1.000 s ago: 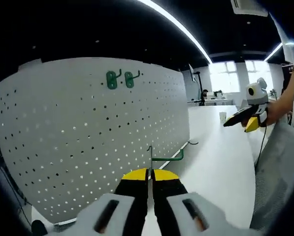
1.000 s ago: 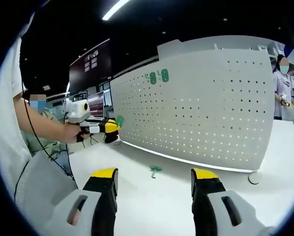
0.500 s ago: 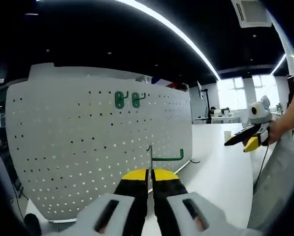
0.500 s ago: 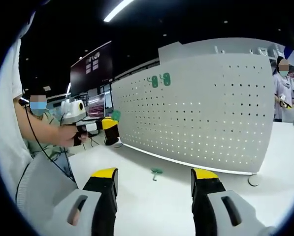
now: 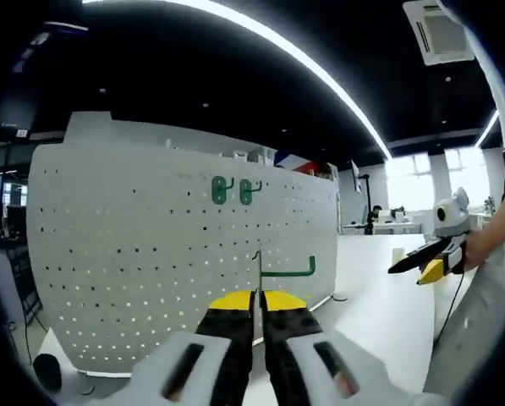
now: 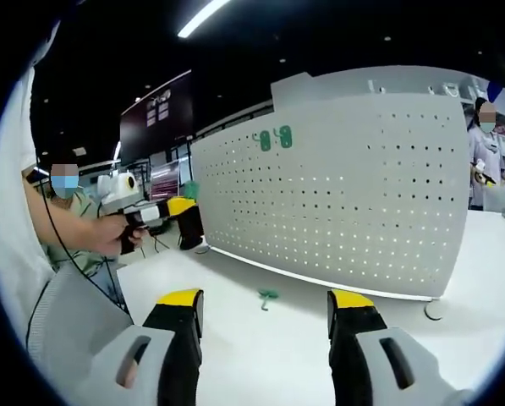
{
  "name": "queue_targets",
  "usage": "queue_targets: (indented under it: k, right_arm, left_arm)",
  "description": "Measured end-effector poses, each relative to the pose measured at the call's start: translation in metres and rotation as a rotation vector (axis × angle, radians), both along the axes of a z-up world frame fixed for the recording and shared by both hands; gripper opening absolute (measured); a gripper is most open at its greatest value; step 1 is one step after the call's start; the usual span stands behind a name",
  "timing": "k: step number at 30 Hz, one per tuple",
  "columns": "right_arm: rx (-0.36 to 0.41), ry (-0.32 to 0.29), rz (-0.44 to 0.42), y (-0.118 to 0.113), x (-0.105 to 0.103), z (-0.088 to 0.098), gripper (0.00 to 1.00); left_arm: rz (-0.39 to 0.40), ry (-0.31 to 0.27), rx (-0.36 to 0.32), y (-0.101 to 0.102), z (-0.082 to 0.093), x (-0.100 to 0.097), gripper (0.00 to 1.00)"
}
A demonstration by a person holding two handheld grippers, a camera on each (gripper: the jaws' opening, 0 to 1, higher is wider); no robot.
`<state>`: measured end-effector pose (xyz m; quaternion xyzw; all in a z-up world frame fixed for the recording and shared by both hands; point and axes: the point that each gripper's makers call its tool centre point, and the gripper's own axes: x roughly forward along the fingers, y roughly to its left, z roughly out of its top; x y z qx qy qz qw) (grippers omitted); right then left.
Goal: Insert the hook assembly into the mounting plate slot until the hook locks in place.
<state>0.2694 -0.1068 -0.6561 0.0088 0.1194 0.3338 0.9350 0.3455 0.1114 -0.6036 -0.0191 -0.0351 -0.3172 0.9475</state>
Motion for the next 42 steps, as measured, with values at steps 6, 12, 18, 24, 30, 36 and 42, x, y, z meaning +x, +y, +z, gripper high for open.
queue_targets:
  k: [6, 12, 18, 24, 30, 36, 42]
  right_arm:
    - [0.002, -0.002, -0.001, -0.001, 0.001, 0.0, 0.57]
    - [0.003, 0.001, -0.005, -0.001, 0.001, 0.0, 0.57]
    - [0.06, -0.055, 0.014, 0.003, -0.001, 0.017, 0.56]
    - [0.12, -0.1, 0.028, 0.005, -0.005, 0.032, 0.56]
    - [0.154, -0.118, 0.03, 0.007, -0.004, 0.04, 0.57]
    - [0.159, -0.121, 0.047, 0.015, -0.003, 0.044, 0.57]
    - [0.209, -0.104, 0.082, 0.029, -0.002, 0.05, 0.53]
  left_arm:
    - [0.008, -0.009, -0.017, -0.001, 0.005, -0.003, 0.02]
    - [0.011, 0.002, -0.016, -0.002, 0.002, -0.004, 0.02]
    - [0.015, 0.001, -0.017, -0.002, 0.003, -0.004, 0.02]
    - [0.016, 0.001, -0.02, -0.002, 0.004, -0.003, 0.02]
    - [0.021, 0.01, -0.024, -0.001, 0.0, -0.004, 0.02]
    - [0.025, 0.01, -0.019, -0.002, 0.002, -0.005, 0.02]
    - [0.03, 0.014, -0.019, -0.005, 0.003, -0.005, 0.02]
